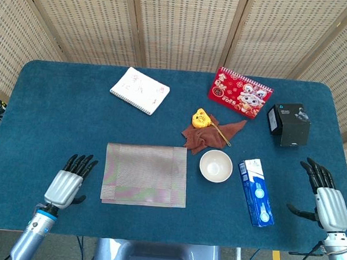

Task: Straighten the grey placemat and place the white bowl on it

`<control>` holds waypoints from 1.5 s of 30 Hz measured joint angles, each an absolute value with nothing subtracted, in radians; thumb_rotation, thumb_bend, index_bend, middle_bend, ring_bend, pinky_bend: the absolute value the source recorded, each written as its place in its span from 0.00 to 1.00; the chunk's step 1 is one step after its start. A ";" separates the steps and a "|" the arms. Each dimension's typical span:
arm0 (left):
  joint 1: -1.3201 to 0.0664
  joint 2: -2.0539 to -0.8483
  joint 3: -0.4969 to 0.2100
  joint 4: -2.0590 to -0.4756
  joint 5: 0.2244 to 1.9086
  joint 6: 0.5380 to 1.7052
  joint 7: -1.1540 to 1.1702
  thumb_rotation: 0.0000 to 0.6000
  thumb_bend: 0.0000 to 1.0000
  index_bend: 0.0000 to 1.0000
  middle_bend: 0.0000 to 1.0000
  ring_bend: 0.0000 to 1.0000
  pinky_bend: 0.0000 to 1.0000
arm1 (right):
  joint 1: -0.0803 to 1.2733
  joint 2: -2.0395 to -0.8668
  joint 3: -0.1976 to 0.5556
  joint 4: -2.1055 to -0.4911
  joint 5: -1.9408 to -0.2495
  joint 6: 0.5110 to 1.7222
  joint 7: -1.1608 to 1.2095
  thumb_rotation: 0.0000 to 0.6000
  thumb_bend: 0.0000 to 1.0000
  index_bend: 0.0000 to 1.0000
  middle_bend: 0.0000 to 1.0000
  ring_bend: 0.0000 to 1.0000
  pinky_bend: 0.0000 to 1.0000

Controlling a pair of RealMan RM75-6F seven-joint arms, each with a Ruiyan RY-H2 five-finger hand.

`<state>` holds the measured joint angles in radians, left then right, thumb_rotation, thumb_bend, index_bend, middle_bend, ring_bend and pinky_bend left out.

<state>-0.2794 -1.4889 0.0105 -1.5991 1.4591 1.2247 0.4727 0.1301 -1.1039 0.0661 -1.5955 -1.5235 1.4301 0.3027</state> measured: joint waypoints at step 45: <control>-0.378 -1.700 -0.025 -1.565 1.219 1.159 0.749 1.00 0.43 0.05 0.00 0.00 0.00 | 0.131 -1.093 0.062 -1.593 -1.544 1.442 0.378 1.00 0.13 0.09 0.00 0.00 0.00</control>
